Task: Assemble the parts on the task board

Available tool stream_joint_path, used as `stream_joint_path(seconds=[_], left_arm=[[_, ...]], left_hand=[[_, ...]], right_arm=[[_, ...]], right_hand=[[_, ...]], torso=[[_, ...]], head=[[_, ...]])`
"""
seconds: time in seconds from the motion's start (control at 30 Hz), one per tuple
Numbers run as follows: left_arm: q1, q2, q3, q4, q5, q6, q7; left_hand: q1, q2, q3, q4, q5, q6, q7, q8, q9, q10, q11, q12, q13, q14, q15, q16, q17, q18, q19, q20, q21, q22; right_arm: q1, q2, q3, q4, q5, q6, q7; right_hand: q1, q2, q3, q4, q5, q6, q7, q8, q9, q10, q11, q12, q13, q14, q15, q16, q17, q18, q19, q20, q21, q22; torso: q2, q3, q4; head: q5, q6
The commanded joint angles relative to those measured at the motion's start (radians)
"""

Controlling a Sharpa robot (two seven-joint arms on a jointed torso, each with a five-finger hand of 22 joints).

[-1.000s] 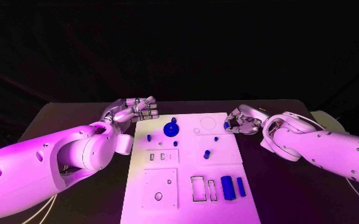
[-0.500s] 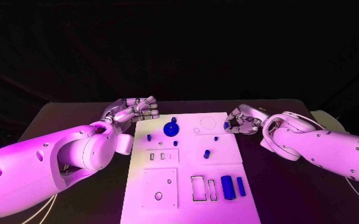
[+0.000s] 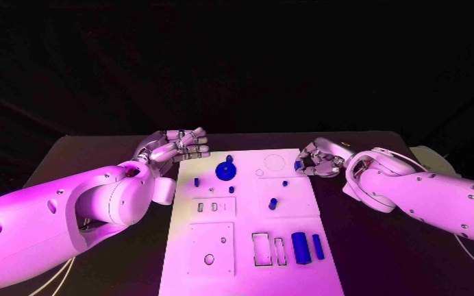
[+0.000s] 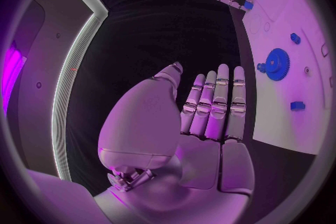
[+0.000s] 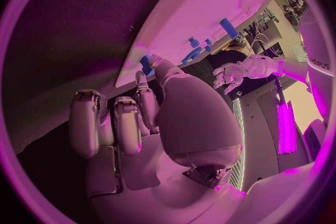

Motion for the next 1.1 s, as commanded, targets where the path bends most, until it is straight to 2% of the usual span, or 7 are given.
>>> stream_joint_path(seconds=[0.03, 0.8, 1.1], left_arm=[[0.001, 0.001, 0.001, 0.003, 0.001, 0.018, 0.002], [0.001, 0.0, 0.001, 0.004, 0.001, 0.019, -0.002], [0.001, 0.001, 0.001, 0.004, 0.001, 0.019, -0.003]], left_hand=[[0.003, 0.011, 0.0, -0.006, 0.001, 0.0, 0.003, -0.007, 0.0, -0.003, 0.0, -0.003, 0.0, 0.001, 0.003, -0.006, 0.001, 0.012, -0.002, 0.005, -0.004, -0.001], [0.003, 0.011, -0.001, -0.006, 0.001, -0.001, 0.004, -0.007, 0.0, -0.005, 0.0, -0.004, -0.001, 0.001, 0.004, -0.008, 0.002, 0.012, -0.003, 0.005, -0.004, -0.001], [0.003, 0.011, -0.001, -0.006, 0.001, -0.002, 0.005, -0.008, 0.0, -0.006, 0.001, -0.005, -0.001, 0.0, 0.004, -0.009, 0.002, 0.012, -0.003, 0.005, -0.005, -0.002]], right_arm=[[-0.001, 0.002, 0.0, 0.001, -0.007, -0.001, -0.006], [-0.001, 0.007, 0.0, 0.002, -0.011, 0.005, -0.011], [-0.001, 0.011, 0.0, 0.0, -0.013, 0.006, -0.009]], right_hand=[[-0.011, 0.001, -0.008, 0.0, -0.005, -0.008, 0.0, -0.007, -0.002, -0.01, 0.0, -0.009, 0.03, 0.097, -0.001, 0.004, 0.232, -0.003, 0.0, -0.001, -0.003, 0.073], [-0.009, -0.003, -0.019, -0.003, -0.015, -0.044, 0.011, -0.024, -0.01, -0.022, 0.009, -0.021, 0.02, 0.097, 0.007, 0.004, 0.234, -0.002, -0.001, 0.005, -0.005, 0.073], [0.003, 0.016, -0.011, -0.007, -0.014, -0.016, 0.005, -0.007, -0.004, -0.013, 0.005, -0.01, 0.029, 0.098, 0.006, 0.005, 0.236, -0.003, 0.002, 0.007, -0.003, 0.078]], torso=[[0.0, 0.0002, 0.0005], [0.0, -0.0001, 0.0007], [0.0, 0.0002, 0.0005]], head=[[-0.001, 0.0], [-0.002, -0.002], [-0.001, -0.004]])
